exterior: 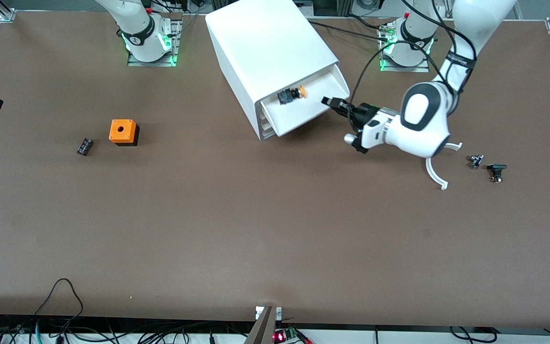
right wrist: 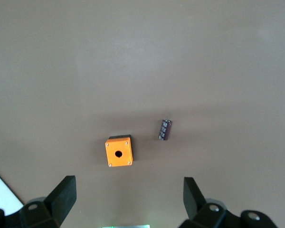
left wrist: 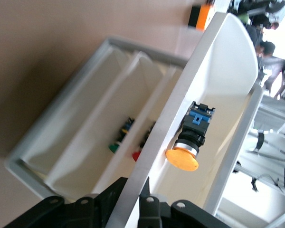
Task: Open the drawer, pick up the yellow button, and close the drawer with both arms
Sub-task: 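Grip the drawer handle with the left gripper and pull it open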
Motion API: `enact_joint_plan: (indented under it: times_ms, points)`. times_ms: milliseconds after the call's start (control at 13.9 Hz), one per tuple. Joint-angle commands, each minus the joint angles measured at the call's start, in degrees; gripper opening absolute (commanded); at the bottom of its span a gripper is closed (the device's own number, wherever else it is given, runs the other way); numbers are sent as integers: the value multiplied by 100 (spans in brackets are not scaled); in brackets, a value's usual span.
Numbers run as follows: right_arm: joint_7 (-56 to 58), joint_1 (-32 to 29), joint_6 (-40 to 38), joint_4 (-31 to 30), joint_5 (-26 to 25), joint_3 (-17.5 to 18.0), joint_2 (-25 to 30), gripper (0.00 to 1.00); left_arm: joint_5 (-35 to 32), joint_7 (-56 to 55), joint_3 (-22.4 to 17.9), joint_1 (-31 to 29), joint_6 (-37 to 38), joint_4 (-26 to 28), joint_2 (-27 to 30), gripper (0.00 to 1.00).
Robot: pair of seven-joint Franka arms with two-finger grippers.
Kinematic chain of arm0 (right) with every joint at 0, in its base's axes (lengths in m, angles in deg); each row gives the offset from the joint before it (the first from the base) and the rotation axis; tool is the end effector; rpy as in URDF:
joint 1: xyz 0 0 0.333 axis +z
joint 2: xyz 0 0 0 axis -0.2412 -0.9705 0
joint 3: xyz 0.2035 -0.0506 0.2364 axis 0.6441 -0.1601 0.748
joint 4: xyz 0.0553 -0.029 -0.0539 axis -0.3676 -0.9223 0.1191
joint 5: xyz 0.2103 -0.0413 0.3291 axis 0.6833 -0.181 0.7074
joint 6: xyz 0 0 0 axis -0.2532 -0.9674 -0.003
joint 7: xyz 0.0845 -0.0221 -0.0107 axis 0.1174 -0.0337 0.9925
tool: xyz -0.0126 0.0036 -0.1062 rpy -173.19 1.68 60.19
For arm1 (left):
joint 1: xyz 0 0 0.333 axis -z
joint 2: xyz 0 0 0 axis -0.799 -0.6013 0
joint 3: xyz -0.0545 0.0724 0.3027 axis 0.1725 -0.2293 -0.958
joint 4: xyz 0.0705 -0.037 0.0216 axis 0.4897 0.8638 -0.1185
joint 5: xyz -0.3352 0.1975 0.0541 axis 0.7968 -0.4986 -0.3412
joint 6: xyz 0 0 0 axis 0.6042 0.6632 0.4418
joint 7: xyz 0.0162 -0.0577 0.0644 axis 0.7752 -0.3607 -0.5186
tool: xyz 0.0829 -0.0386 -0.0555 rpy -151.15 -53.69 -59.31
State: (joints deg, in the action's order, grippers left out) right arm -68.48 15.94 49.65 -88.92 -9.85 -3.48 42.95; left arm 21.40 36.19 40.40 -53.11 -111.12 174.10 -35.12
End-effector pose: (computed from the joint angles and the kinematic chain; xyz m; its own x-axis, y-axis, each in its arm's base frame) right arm 0.5301 -0.1125 0.6143 0.9936 -0.0963 -0.0586 -0.0973 -0.9952 -0.0137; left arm 0.4882 -0.2180 0.2800 0.8466 -0.3879 -0.3645 0.1206 -0.5272 0.8412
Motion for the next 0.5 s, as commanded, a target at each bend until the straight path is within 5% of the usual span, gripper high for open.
enact_joint_plan:
  times_ms: [0, 72, 216, 432]
  points:
    - [392, 12, -183, 123, 0, -15, 21, 100, -280, -123, -352, -36, -413, -316, -10, 0]
    - [410, 30, -157, 123, 26, -7, 3, 100, -280, -131, -379, -71, -536, -343, -10, 0]
    - [410, 223, -148, 158, 17, -6, -163, 100, -262, -114, -388, -124, -573, -344, 16, 99]
    - [419, 250, -148, 158, -9, 107, -102, 100, -280, -114, -397, -159, -599, -370, 139, 100]
